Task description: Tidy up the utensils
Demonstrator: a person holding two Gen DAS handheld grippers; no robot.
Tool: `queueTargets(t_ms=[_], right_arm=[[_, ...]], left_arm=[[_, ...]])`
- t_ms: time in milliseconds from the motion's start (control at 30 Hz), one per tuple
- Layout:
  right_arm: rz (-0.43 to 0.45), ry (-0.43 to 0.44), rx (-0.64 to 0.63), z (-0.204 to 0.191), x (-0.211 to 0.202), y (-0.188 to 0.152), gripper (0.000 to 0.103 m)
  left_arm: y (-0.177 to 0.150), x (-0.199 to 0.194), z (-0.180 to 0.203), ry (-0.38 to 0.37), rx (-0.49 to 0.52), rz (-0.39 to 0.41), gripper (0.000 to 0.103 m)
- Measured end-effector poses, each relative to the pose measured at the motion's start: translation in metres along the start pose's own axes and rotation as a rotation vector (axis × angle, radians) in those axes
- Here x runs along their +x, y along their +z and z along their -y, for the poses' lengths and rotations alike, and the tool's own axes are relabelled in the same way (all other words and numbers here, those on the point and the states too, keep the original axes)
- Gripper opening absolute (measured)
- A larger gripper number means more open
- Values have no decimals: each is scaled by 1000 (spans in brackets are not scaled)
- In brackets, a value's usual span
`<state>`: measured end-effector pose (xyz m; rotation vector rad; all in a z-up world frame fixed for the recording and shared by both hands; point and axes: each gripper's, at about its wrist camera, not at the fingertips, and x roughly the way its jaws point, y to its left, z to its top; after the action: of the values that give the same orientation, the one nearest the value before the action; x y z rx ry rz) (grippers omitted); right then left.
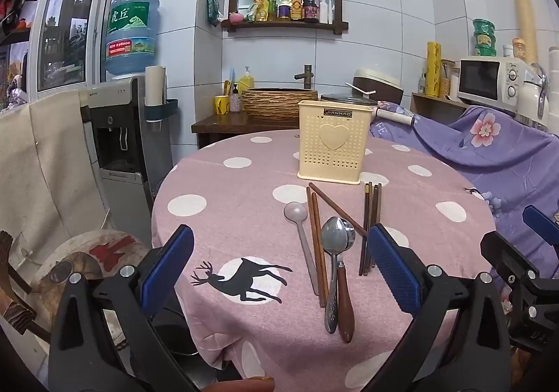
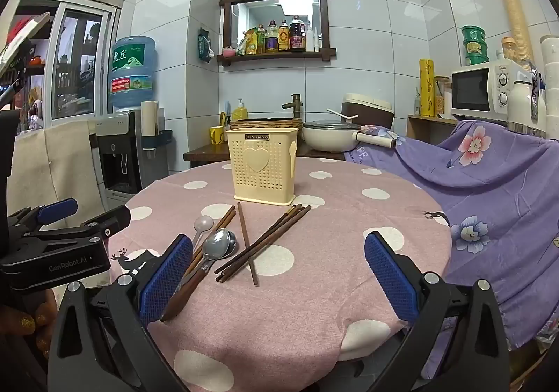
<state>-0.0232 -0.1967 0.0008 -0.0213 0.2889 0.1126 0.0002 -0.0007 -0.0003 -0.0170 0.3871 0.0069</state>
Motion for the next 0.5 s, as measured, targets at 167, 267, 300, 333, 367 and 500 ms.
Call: queueTargets(t_ms=[167,267,300,333,367,500], right_arm=[[0,1,3,0,0,0,97],[0,1,2,0,0,0,97],[0,1,2,0,0,0,97],[-1,1,2,0,1,0,97],[0,1,1,0,1,0,97],[-1,1,2,0,0,0,97]], left_arm=[[1,0,-1,1,-5,-3,98],[2,-1,-1,6,-5,-1,98],[2,-2,-2,7,-6,0,98],[0,1,1,12,3,1,98],[0,1,1,11,2,0,98],[-2,3,0,7,2,-3,98]])
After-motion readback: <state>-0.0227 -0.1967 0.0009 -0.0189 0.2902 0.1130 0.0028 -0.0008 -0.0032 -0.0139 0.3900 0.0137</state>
